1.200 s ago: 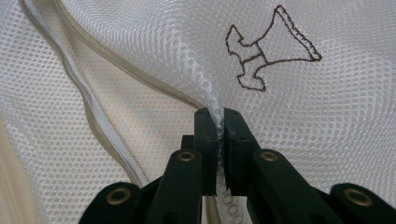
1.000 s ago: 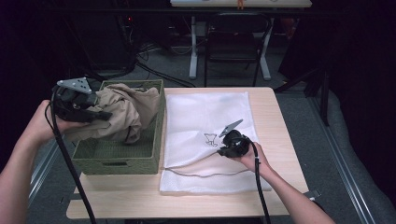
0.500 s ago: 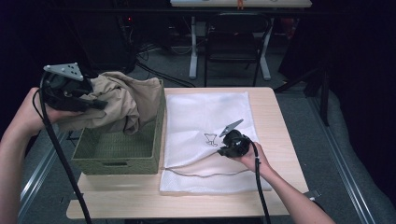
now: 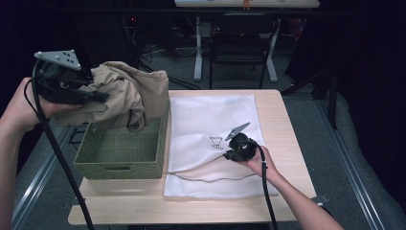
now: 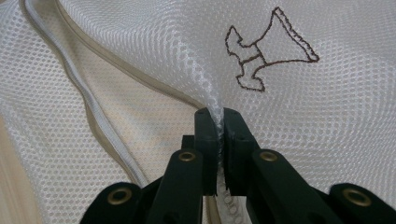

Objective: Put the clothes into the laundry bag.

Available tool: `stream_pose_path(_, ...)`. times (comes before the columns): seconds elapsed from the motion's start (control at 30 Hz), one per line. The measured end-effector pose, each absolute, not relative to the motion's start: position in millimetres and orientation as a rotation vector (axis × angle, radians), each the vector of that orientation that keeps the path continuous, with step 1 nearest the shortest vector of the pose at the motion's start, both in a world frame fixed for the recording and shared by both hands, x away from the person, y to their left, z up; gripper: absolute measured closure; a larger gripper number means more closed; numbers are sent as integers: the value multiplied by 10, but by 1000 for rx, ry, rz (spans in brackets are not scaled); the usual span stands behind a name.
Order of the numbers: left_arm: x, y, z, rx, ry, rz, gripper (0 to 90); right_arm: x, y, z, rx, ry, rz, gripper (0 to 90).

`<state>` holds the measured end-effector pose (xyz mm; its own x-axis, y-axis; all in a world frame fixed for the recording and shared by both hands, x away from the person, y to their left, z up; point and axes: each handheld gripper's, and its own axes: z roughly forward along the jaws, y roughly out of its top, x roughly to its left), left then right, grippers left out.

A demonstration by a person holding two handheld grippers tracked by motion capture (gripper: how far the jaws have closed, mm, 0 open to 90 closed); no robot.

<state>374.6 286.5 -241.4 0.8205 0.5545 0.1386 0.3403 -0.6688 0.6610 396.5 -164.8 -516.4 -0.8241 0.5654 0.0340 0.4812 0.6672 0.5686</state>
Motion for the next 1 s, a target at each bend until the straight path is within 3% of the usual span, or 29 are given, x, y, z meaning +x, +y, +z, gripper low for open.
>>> stream_pose_path(1.0,3827,2186,-2162,2357,493,403,711,3971,-1665,-5162,863,2725,878,865)
